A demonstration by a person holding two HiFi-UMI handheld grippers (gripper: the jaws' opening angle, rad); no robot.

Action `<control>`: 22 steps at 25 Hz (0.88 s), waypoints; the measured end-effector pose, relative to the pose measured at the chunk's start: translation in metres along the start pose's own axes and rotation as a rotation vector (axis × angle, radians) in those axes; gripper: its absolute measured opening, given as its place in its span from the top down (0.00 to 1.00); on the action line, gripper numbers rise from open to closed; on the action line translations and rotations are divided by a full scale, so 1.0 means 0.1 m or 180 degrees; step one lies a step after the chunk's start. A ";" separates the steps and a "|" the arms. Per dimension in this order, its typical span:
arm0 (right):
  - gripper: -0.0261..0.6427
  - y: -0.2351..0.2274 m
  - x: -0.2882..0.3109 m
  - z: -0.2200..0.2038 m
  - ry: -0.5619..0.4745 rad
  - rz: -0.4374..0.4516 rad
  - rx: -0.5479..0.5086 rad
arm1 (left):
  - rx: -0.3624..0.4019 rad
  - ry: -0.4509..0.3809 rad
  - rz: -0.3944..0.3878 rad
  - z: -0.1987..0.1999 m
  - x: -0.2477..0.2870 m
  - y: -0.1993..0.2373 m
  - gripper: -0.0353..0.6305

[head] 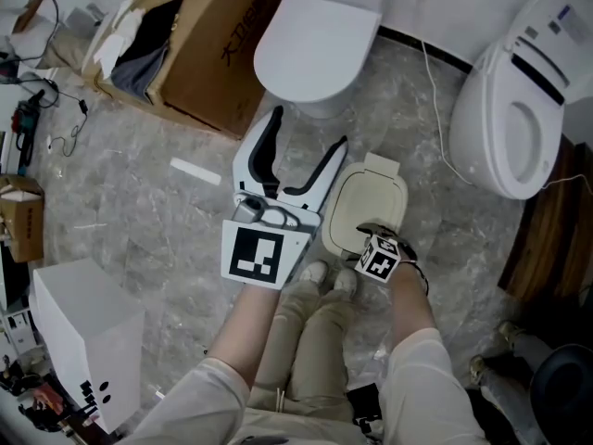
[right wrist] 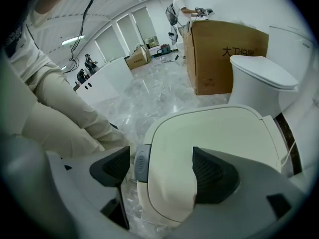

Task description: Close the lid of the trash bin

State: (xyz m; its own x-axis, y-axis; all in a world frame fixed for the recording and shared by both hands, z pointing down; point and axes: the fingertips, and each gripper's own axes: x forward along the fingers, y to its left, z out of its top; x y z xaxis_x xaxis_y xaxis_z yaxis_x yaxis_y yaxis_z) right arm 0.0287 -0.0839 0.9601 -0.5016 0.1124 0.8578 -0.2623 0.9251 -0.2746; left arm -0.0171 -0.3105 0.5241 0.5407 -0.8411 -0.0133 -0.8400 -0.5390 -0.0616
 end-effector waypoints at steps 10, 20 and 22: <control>0.30 -0.59 -0.85 0.70 -0.1018 -0.1044 0.1128 | 0.0033 -0.0141 0.0020 0.51 0.03 0.07 0.46; 0.32 -0.96 -4.17 1.65 -0.2406 -0.3322 0.1637 | -0.0037 -0.0514 0.0050 1.93 -0.08 0.19 0.46; 0.32 -0.82 -4.71 1.82 -0.2658 -0.3502 0.1772 | -0.0020 -0.0591 0.0032 2.22 -0.10 0.20 0.46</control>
State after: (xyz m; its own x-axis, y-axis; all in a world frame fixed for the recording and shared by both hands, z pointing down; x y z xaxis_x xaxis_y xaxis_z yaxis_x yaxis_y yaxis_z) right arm 0.1364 -0.2791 0.4990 -0.1132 -0.9464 0.3025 -0.9907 0.1305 0.0376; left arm -0.0293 -0.3034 0.3010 0.5307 -0.8241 -0.1978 -0.8454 -0.5314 -0.0543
